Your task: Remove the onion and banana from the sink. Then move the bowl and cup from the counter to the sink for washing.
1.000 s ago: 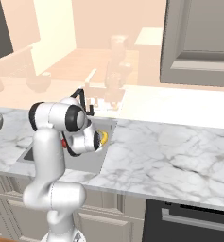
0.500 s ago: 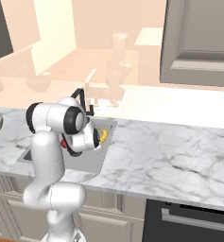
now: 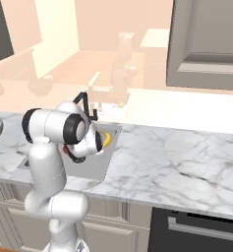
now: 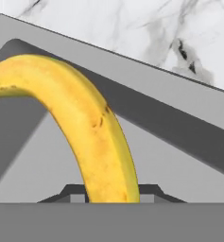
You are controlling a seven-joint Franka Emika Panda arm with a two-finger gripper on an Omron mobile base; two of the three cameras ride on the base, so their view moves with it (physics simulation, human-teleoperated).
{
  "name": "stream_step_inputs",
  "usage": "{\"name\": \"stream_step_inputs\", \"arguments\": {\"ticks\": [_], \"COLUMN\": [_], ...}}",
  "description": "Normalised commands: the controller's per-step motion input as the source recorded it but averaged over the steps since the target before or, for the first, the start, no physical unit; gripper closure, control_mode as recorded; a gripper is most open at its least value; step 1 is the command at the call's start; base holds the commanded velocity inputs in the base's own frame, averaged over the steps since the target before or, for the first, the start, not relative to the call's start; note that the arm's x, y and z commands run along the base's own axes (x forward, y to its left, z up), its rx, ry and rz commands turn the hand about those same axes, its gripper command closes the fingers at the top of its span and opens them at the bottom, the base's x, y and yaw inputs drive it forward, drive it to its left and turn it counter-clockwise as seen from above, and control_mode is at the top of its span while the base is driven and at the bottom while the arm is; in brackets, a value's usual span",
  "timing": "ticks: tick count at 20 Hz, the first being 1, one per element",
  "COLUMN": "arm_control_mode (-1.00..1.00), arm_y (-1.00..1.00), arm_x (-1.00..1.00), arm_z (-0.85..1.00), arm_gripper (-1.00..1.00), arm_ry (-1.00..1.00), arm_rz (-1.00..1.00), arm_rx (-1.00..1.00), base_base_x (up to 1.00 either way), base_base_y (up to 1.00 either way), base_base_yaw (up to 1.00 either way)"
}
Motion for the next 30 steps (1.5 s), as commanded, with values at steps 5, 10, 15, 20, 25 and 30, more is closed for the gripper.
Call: {"name": "stream_step_inputs", "arguments": {"ticks": [5, 10, 15, 20, 25, 30], "arm_control_mode": [-1.0, -1.0, -1.0, -1.0, -1.0, -1.0], "arm_y": [-0.06, -0.09, -0.11, -0.12, -0.2, -0.17], "arm_x": [-0.17, -0.13, -0.11, -0.08, -0.09, -0.04], "arm_z": [0.2, 0.2, 0.22, 0.21, 0.15, 0.17], "arm_gripper": [1.0, 1.0, 1.0, 1.0, 1.0, 1.0], "arm_ry": [0.0, 0.0, 0.0, 0.01, 0.03, 0.06], "arm_rz": [0.0, 0.0, 0.0, 0.0, 0.0, 0.0], "arm_rx": [0.0, 0.0, 0.0, 0.0, 0.0, 0.0], "base_base_x": [0.0, 0.0, 0.0, 0.0, 0.0, 0.0], "base_base_y": [0.0, 0.0, 0.0, 0.0, 0.0, 0.0], "base_base_yaw": [0.0, 0.0, 0.0, 0.0, 0.0, 0.0]}}
